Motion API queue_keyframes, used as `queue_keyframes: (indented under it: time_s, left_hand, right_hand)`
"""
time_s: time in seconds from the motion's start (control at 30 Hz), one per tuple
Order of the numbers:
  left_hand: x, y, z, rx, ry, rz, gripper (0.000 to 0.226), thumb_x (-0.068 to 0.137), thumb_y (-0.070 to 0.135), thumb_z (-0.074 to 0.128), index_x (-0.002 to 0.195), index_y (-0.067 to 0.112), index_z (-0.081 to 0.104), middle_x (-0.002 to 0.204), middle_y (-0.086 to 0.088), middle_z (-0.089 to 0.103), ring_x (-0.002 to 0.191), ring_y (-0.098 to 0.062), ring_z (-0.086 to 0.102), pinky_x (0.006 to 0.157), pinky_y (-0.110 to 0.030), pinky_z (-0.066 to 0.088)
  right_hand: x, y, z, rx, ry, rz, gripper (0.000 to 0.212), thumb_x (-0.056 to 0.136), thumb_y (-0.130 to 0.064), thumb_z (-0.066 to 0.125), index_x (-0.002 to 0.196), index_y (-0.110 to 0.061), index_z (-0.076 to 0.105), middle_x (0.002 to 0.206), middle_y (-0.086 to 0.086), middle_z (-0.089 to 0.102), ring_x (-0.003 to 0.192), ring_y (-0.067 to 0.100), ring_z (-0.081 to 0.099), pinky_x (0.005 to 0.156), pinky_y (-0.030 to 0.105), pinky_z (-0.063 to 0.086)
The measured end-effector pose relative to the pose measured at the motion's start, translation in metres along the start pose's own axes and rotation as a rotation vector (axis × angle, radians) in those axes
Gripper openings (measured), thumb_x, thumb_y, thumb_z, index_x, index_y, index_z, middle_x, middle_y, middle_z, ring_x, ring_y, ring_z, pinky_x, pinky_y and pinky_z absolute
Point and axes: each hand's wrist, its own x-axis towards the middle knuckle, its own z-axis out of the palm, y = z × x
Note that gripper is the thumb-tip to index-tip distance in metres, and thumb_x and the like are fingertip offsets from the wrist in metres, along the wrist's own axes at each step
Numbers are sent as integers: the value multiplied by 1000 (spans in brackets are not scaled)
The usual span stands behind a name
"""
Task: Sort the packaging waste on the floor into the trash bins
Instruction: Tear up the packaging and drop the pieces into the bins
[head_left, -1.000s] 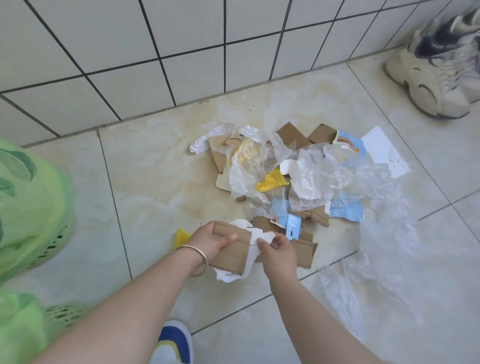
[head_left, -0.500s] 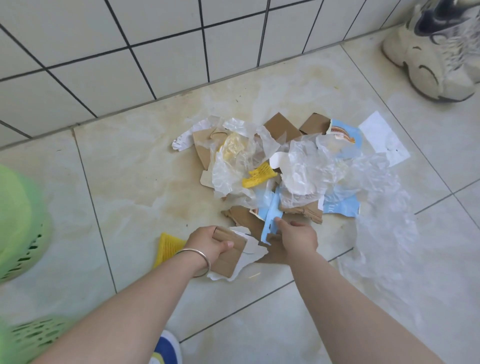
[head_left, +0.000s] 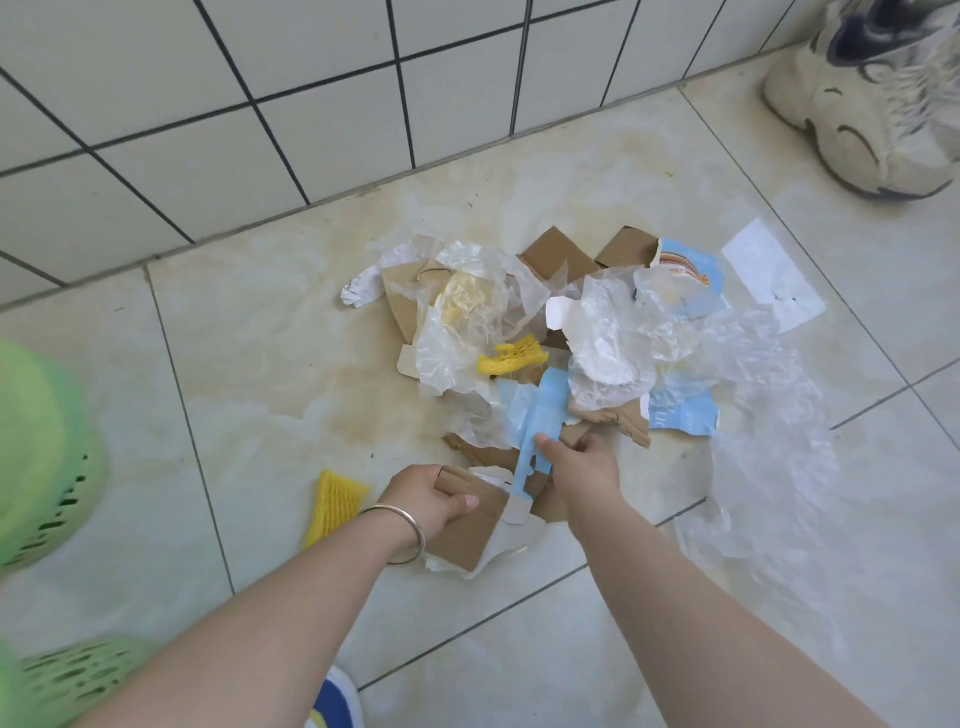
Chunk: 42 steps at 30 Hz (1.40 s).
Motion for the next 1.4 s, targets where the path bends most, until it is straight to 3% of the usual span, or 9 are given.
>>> queue_keyframes:
  time_s: [0.13,0.2,0.37,0.5,0.77,0.97,1.1,1.27,1.4]
  left_hand:
    - [-15,-3,-13,-96,-78,46,13,84,19,68,78,29,62,77,10,65,71,-5,61,62,-15,46]
    - [-24,-4,-20,-215,-54,56,8,84,18,68,84,26,65,85,3,69,79,-13,65,72,-23,50]
    - [-46,-4,-29,-658,91,12,18,86,17,66,103,15,62,95,-3,67,88,-22,63,75,-31,48]
    - [-79,-8,-40,-699,212,71,19,85,19,66,102,19,58,105,-7,65,96,-25,61,82,-36,47]
    - [-195,-26,-80,-699,432,278,16,86,17,63,82,30,55,97,-2,64,89,-23,58,81,-35,47]
    - [-314,-79,-130,-680,608,415,14,88,15,62,101,19,59,97,1,62,90,-17,57,82,-24,41]
    - [-372,-128,-173,-718,737,420,15,88,17,62,102,20,58,100,0,64,99,-21,61,92,-31,47]
    - [-402,-179,-210,-733,870,326,23,87,17,63,110,17,59,97,0,60,90,-18,55,82,-25,41]
    - [-386,-213,-213,-526,841,191,14,81,18,66,88,18,54,82,-3,58,73,-22,50,67,-26,39]
  right_hand:
    - [-17,-4,-8,22,45,-133,10,87,-15,61,93,-7,60,78,3,56,66,17,52,57,26,41]
    - [-27,-9,-11,4,90,-185,17,86,-14,59,96,0,61,77,6,55,70,22,52,64,29,43]
    - [-55,-16,-26,-298,153,-338,12,89,-13,48,97,-12,56,76,2,56,75,26,53,56,29,39]
    - [-100,-8,-38,-364,177,-372,28,88,-13,46,114,-10,56,102,10,63,87,29,56,71,33,45]
    - [-241,-8,-25,-344,142,-664,13,89,-18,47,91,-5,50,82,7,55,72,24,49,58,32,40]
    - [-375,-1,25,-286,58,-821,23,91,-16,46,72,-20,34,67,-3,39,57,15,38,49,25,31]
    - [-445,14,71,-245,-37,-891,34,90,-12,49,66,-21,28,64,-2,34,52,15,33,36,17,30]
    - [-481,35,128,-338,-119,-878,32,84,-13,53,66,-20,28,64,0,37,53,17,34,50,28,32]
    - [-470,51,164,-460,-144,-846,21,86,-11,50,75,-15,33,66,1,39,54,18,38,51,31,39]
